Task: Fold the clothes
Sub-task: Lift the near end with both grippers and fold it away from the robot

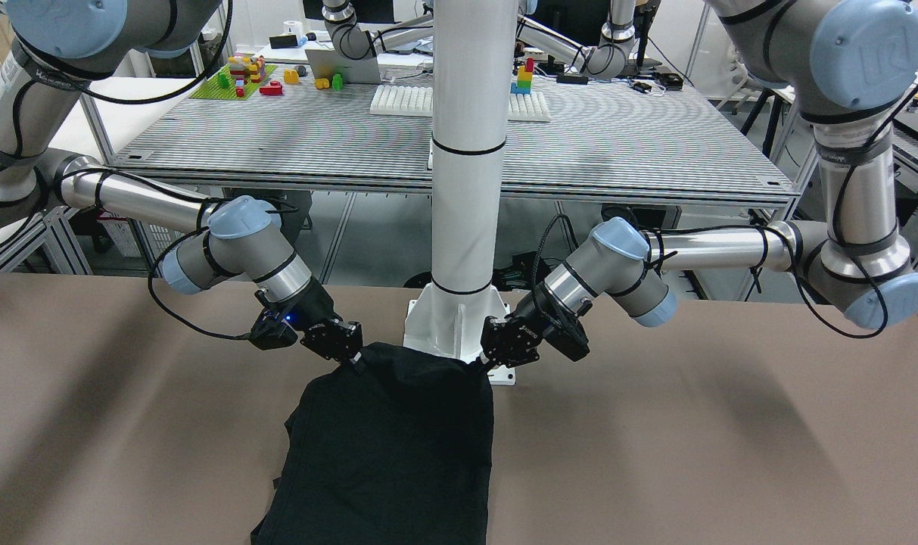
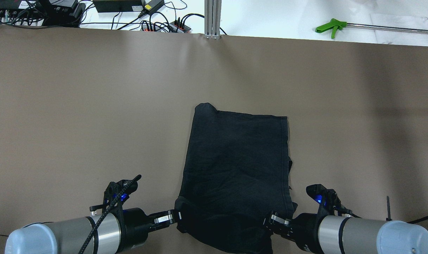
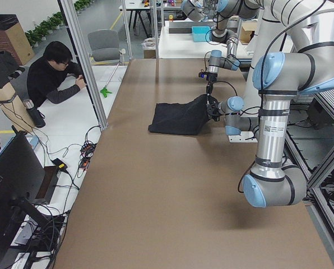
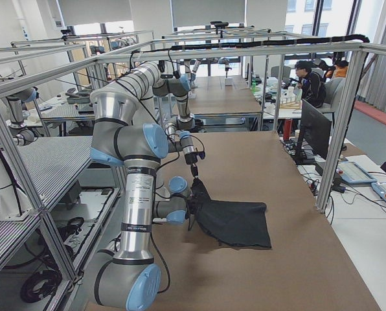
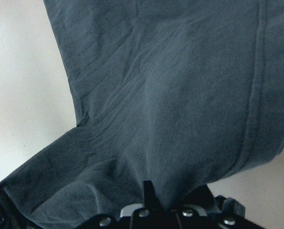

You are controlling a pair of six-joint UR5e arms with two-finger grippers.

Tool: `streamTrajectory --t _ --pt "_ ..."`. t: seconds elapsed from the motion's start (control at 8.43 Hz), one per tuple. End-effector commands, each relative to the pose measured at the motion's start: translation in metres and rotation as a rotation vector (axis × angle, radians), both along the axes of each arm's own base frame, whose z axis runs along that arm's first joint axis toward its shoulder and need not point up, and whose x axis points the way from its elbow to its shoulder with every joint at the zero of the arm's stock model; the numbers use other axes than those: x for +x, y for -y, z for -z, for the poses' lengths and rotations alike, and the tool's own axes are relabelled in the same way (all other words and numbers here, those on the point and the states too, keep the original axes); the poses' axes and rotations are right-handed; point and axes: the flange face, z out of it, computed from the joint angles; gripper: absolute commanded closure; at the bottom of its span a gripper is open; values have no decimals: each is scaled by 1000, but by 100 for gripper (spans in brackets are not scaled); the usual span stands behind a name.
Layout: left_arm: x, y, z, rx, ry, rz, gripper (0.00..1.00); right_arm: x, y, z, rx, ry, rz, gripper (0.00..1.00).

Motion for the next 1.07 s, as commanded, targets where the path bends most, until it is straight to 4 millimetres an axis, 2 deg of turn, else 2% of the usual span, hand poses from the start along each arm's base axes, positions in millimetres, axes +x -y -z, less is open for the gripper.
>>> streamTrajectory --t 0.0,0.12,0.24,0.36,0.47,0.59,0.71,0.83,0.95 --pt "-14 39 14 41 -4 47 100 -13 44 -6 3 -17 -71 100" --pt "-19 73 18 44 5 38 100 -17 80 -5 -4 -18 -109 100" --pt "-8 109 29 43 10 77 100 -5 111 1 20 -16 -144 100" --pt "11 150 39 37 27 100 100 10 132 -2 35 -48 -163 100" --pt "25 185 46 27 46 106 100 15 149 -5 61 -81 -173 100" --pt "33 210 48 17 62 122 100 1 170 -6 73 -95 -184 100" --pt "30 226 48 27 75 145 100 -9 191 -18 64 -128 -206 100" --pt "26 242 37 27 103 164 100 -16 206 -30 67 -160 -215 100" --pt "30 253 28 25 131 170 100 -22 218 -39 83 -190 -217 100"
